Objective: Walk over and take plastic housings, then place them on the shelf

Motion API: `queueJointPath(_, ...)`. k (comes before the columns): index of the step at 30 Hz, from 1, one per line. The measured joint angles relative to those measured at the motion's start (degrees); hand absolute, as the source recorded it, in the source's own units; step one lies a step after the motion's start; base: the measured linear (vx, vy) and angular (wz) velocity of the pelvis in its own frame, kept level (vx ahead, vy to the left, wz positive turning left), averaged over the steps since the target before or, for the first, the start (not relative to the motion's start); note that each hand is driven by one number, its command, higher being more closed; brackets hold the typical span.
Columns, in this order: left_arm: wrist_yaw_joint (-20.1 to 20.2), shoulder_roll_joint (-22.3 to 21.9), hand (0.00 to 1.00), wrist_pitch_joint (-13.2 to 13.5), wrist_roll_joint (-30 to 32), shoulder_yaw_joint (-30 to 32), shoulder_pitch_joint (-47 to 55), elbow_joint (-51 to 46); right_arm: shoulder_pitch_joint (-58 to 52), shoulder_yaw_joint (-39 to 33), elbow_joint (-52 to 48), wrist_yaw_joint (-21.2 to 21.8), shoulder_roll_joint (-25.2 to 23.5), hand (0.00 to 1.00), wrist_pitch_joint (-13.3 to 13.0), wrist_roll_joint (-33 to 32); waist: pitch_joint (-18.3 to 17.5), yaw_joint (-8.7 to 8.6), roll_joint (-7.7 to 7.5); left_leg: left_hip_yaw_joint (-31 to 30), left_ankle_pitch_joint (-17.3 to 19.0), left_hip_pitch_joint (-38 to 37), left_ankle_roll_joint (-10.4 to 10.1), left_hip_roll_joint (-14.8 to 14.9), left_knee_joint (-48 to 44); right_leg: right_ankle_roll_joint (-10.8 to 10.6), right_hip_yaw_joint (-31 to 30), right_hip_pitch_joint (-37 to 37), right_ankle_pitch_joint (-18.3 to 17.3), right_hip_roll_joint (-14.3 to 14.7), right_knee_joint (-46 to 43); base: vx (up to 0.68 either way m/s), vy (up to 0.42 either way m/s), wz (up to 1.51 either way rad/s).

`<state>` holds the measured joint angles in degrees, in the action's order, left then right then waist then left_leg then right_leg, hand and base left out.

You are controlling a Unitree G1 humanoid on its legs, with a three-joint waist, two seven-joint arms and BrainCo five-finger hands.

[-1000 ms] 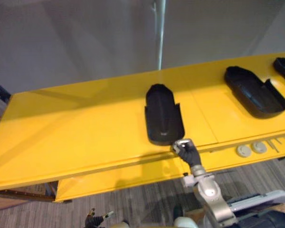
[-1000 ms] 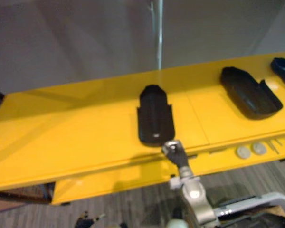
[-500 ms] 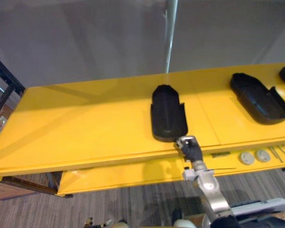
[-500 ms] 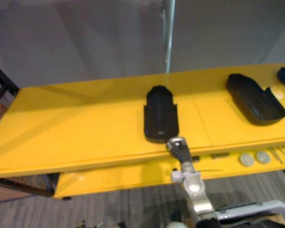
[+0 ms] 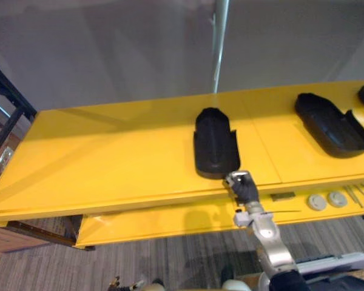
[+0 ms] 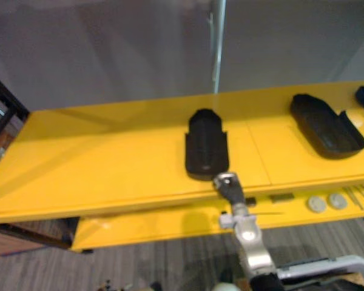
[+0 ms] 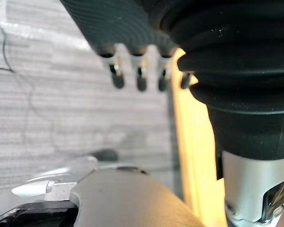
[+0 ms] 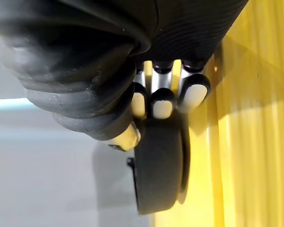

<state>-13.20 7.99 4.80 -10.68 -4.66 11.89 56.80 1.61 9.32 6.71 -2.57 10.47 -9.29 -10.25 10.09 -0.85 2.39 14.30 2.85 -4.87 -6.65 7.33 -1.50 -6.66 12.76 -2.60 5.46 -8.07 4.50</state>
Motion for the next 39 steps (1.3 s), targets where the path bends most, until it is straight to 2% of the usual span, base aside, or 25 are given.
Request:
queueJointPath(2, -0.04, -0.04, 0.0, 0.0, -0.25, 0.08, -0.08, 0.01, 0.55, 1.01, -4.32, 0.74, 0.27, 1.0, 2.85, -0.29, 0.37, -0.01, -0.08, 0.11, -0.06, 0.57, -0.1, 0.04, -0.12, -0.04, -0.02, 0.59, 0.13, 0.0, -0.12, 0.0, 0.0, 0.0)
queueJointPath(6, -0.13, -0.03, 0.0, 0.06, -0.73, 0.17, -0.18, 0.02, 0.42, 3.9, -12.09, 2.9, 1.08, 1.0, 5.66, -0.34, 0.69, -0.06, -0.38, 0.38, -0.07, 0.8, -0.16, 0.13, -0.18, 0.05, -0.26, 1.0, 0.46, 0.09, -0.43, 0.04, 0.003, -0.02)
queueJointPath(11, -0.34, 0.34, 0.0, 0.56, -1.9, 1.27, -0.74, -0.37, -3.48, 6.06, -21.77, 6.38, 2.89, 1.0, 5.79, -1.27, 3.52, -0.05, -1.8, 1.92, 1.4, 0.91, 0.02, 0.17, -1.45, 0.29, -2.13, 2.18, 0.24, -0.01, -1.62, 0.03, 0.024, -0.14)
queueJointPath(20, -1.67, 0.76, 0.0, 0.89, -4.31, 1.07, -1.49, -0.34, -8.35, 9.3, -29.7, 15.01, 5.72, 1.0, 5.26, -3.72, 6.42, -1.64, -2.26, 3.93, 3.97, 2.91, 0.7, -0.09, -5.13, -0.02, -4.87, 4.97, -0.21, -0.79, -3.74, -0.01, 0.026, -0.13)
queueJointPath(22, -1.71, 0.88, 0.0, 1.18, -5.2, 0.94, -1.8, -0.28, -9.09, 10.17, -29.9, 15.46, 5.77, 1.0, 5.27, -3.93, 6.52, -1.61, -2.38, 4.04, 3.98, 2.94, 0.71, -0.1, -5.12, -0.01, -4.97, 5.16, -0.22, -0.79, -3.91, 0.0, 0.003, -0.03)
queueJointPath(27, -1.77, 1.65, 0.0, 2.52, -5.3, -1.17, -2.64, 0.07, -9.36, 12.58, -29.87, 14.08, 5.96, 1.0, 4.57, -2.78, 7.18, -1.59, -2.28, 4.23, 4.06, 2.98, 0.83, -0.19, -5.24, 0.06, -5.14, 5.42, -0.29, -0.92, -4.26, -0.01, 0.001, 0.0)
queueJointPath(31, -1.78, 1.59, 0.0, 2.73, -5.63, -1.34, -2.98, 0.15, -8.71, 12.83, -28.34, 9.87, 5.96, 1.0, 1.72, -0.62, 8.2, -1.55, -2.02, 4.14, 4.33, 3.25, 0.94, -0.12, -6.0, 0.02, -5.12, 5.56, -0.41, -0.99, -4.66, -0.02, 0.001, 0.0)
queueJointPath(39, -1.79, 1.84, 0.0, 2.69, -6.89, -2.74, -3.46, 0.4, -2.21, 12.46, -23.6, 2.23, 5.79, 1.0, 1.46, 4.34, 8.43, -1.41, -1.57, 3.54, 4.39, 4.69, 1.01, -0.13, -6.86, -0.02, -4.9, 6.43, -0.34, -1.12, -4.96, -0.01, -0.001, 0.03)
